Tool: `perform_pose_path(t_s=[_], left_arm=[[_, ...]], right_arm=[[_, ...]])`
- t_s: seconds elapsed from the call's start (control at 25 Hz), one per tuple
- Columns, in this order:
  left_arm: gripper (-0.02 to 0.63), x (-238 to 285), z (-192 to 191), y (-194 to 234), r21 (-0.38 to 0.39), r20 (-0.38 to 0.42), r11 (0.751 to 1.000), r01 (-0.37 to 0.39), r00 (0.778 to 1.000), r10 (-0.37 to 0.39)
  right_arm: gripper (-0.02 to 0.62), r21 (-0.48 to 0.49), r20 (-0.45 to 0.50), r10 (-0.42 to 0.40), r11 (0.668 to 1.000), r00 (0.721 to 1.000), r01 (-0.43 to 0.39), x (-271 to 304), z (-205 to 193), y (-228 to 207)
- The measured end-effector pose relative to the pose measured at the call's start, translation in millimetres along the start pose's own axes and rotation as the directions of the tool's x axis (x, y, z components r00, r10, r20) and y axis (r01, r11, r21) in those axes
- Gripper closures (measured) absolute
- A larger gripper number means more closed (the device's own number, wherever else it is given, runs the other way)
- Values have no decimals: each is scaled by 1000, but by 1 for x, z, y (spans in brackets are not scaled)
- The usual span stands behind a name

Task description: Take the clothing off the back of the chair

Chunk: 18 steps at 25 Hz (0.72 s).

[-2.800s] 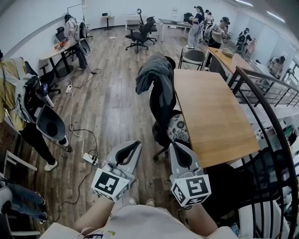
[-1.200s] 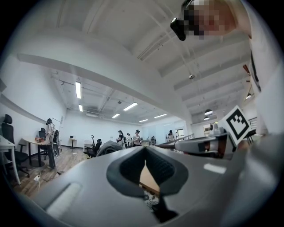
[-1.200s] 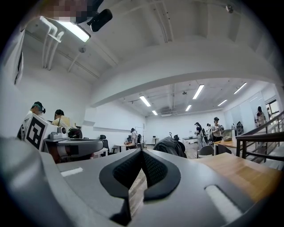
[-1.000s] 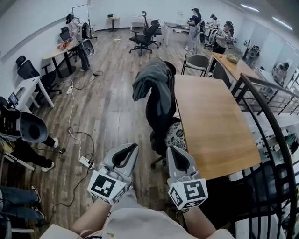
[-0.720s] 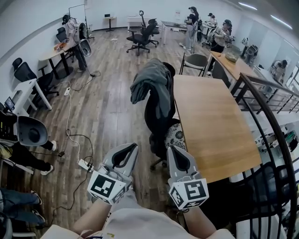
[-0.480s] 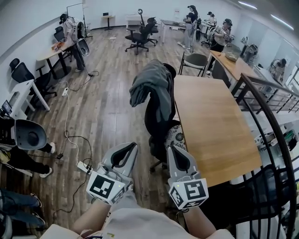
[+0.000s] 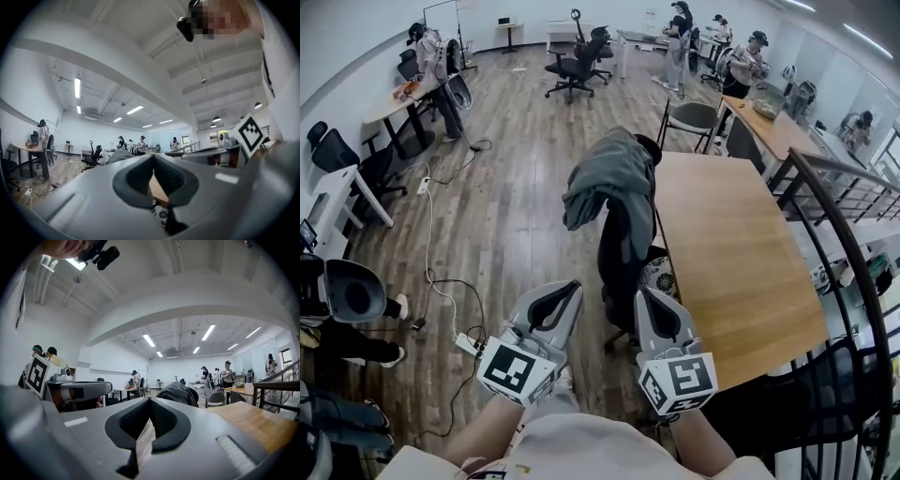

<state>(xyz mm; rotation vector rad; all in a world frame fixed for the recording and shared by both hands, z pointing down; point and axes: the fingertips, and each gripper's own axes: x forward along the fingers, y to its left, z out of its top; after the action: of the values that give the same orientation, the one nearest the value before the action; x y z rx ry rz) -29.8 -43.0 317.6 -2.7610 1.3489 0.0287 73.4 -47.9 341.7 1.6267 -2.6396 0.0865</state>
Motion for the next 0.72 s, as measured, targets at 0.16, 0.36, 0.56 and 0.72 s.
perform_pose_path(t_s=[0.16, 0.36, 0.56, 0.72], left_arm=[[606, 22, 0, 37, -4, -7, 1000, 21, 1000, -21], [606, 44, -3, 84, -5, -8, 999, 47, 999, -47], [606, 68, -12, 125, -3, -15, 998, 70, 997, -70], [606, 85, -16, 153, 2, -14, 996, 90, 996, -89]], right_arm=[[595, 3, 2, -13, 1000, 1000, 13, 43, 8, -1], [595, 7, 7, -31, 1000, 1000, 31, 99, 15, 4], [595, 11, 12, -60, 998, 998, 60, 142, 18, 1], [595, 12, 23, -82, 997, 996, 82, 170, 20, -1]])
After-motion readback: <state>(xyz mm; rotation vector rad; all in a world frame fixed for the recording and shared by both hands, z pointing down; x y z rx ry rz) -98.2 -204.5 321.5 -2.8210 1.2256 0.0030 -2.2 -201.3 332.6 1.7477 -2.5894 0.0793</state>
